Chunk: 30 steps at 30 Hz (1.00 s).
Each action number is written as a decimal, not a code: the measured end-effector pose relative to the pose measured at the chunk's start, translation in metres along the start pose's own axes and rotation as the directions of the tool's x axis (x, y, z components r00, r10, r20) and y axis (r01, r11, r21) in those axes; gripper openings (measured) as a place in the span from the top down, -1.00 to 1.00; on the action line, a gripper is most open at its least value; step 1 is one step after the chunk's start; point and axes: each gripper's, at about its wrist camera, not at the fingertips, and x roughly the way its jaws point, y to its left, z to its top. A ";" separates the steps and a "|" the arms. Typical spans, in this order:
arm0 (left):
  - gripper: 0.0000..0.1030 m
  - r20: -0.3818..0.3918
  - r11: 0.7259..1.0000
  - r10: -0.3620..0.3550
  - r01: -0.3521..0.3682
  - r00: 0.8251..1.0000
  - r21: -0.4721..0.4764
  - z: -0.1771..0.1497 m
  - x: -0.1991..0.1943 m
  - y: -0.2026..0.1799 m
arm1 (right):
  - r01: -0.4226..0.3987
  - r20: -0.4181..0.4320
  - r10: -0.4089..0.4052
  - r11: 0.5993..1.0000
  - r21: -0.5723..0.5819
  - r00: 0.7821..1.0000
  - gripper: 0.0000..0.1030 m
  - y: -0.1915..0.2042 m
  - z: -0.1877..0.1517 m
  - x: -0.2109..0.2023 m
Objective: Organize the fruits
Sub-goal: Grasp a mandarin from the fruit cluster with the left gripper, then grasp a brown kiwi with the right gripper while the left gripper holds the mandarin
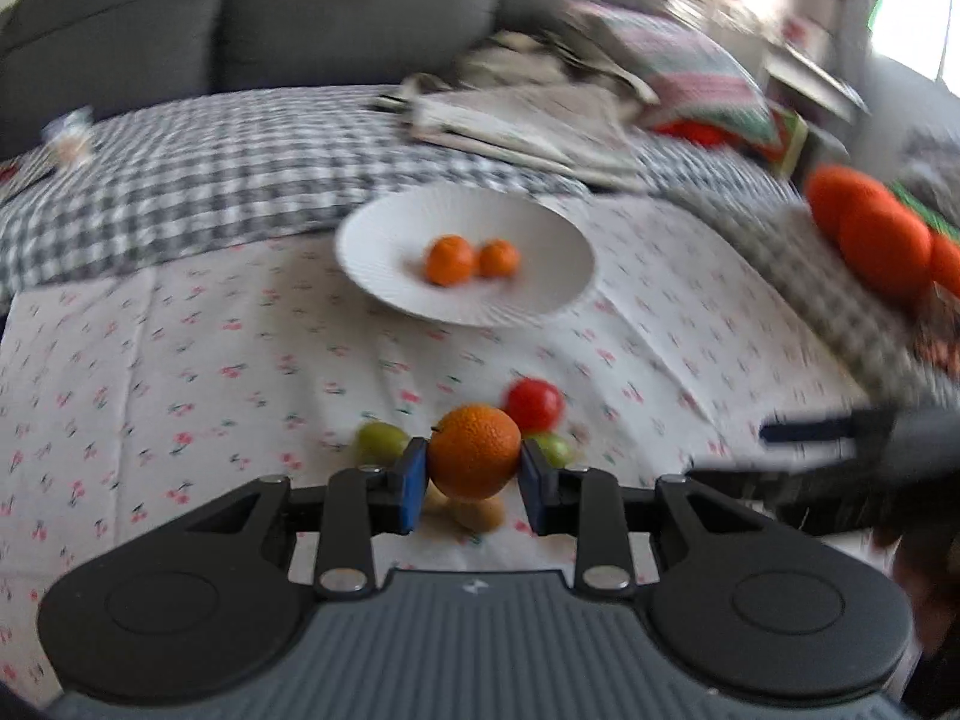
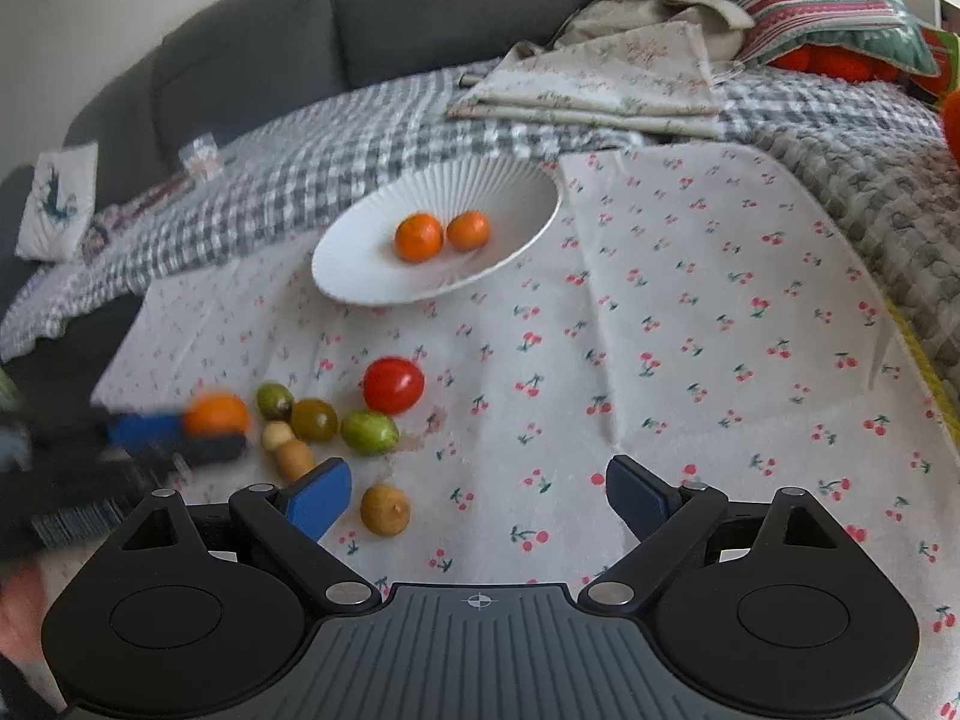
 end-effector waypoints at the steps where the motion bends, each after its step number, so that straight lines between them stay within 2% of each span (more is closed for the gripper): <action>1: 0.41 0.002 1.000 0.003 -0.003 1.000 -0.027 0.002 -0.001 0.005 | 0.002 -0.014 -0.003 1.000 -0.018 1.000 -0.79 0.005 -0.001 0.006; 6: 0.41 0.016 0.995 0.020 -0.018 1.000 -0.101 0.005 -0.005 0.019 | -0.016 -0.049 0.011 0.996 -0.084 0.999 -0.74 0.022 -0.006 0.027; 9: 0.41 0.015 0.993 0.023 -0.022 1.000 -0.120 0.005 -0.006 0.023 | -0.020 -0.060 0.012 0.992 -0.123 0.998 -0.61 0.033 -0.008 0.038; 15: 0.41 0.008 0.993 0.023 -0.022 1.000 -0.118 0.005 -0.004 0.020 | -0.003 -0.065 -0.009 0.984 -0.178 0.998 -0.02 0.045 -0.013 0.052; 17: 0.41 0.009 0.993 0.025 -0.024 1.000 -0.114 0.004 -0.004 0.019 | -0.007 -0.064 -0.005 0.983 -0.182 0.998 0.33 0.045 -0.013 0.054; 19: 0.41 0.008 0.993 0.024 -0.023 1.000 -0.115 0.004 -0.004 0.019 | -0.021 -0.064 0.010 0.983 -0.180 0.998 0.54 0.046 -0.012 0.054; 30: 0.41 0.001 0.993 0.036 -0.036 0.999 -0.114 0.004 0.000 0.022 | -0.020 -0.037 0.014 0.985 -0.174 0.999 0.55 0.046 -0.008 0.045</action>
